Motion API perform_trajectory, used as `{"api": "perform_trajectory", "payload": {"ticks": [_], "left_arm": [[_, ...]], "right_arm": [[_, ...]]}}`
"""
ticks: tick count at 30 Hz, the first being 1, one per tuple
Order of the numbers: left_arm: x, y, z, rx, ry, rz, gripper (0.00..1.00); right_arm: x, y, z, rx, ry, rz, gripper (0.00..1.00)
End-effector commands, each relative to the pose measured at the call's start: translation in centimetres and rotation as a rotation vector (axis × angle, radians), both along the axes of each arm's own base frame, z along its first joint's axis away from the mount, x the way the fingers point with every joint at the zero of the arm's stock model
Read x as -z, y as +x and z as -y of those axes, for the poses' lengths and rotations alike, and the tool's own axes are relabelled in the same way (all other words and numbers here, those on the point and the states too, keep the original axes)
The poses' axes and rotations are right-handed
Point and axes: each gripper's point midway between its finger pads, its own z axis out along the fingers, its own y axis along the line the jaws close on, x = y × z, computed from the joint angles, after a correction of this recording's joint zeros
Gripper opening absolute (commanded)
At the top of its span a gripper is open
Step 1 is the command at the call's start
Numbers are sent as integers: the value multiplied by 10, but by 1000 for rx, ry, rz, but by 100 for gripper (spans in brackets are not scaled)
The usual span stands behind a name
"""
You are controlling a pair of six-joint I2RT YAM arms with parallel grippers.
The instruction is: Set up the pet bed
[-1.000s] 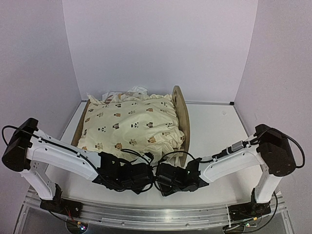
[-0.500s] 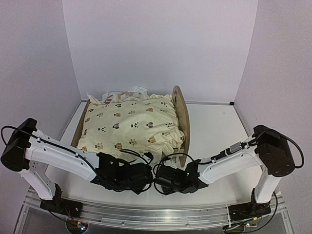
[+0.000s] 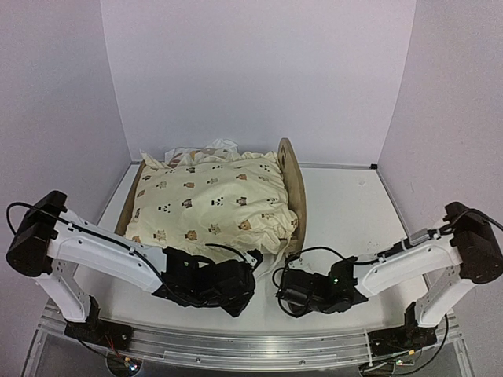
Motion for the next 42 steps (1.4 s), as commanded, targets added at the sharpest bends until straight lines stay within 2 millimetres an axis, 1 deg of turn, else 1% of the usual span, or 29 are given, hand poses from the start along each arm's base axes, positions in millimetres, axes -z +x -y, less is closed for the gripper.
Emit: {"api": "perform_trajectory", "payload": {"ticks": [1,4,7,12,14,17,20,21,23,24,26,27,29,33,34,37,42], "left_arm": [[-3,-10,52,102,-103,-44,0],[2,-11,68,122,-112,-55,1],[8,-14,80,143,-124,-72,1],[10,-20,92,171,-160,-103,4],[13,-22,93,175,-163,-116,6],[13,-24,91,176,-166,-129,16],[8,-26,87,178,-175,-135,37],[6,-26,85,177,-175,-133,42],[-1,-26,82,174,-182,-127,47],[-8,-25,80,173,-195,-122,48],[-17,-25,74,169,-206,-110,49],[-25,-23,70,164,-219,-98,49],[-33,-18,61,147,-217,-72,50],[-37,-7,42,99,-199,-35,48],[-38,-5,39,92,-203,-33,47],[-43,-3,30,74,-214,-24,46],[-41,5,9,21,-209,-9,45]], "right_arm": [[-36,-1,24,-42,-5,43,0],[-50,-3,36,-47,14,60,0],[-61,-4,42,-58,38,73,0],[-67,-9,41,-85,59,56,0],[-69,-10,40,-90,68,51,0],[-71,-11,40,-95,75,51,0],[-72,-11,39,-99,78,52,0],[-73,-11,38,-100,79,50,0],[-74,-11,33,-105,82,44,0],[-73,-11,31,-109,78,39,0],[-73,-12,25,-117,80,28,0],[-73,-12,21,-125,83,21,0],[-72,-14,10,-142,97,3,0],[-72,-17,-18,-185,132,-39,0],[-74,-18,-27,-196,145,-49,0],[-70,-19,-46,-222,148,-75,0],[-57,-14,-71,-232,113,-98,0]]}}
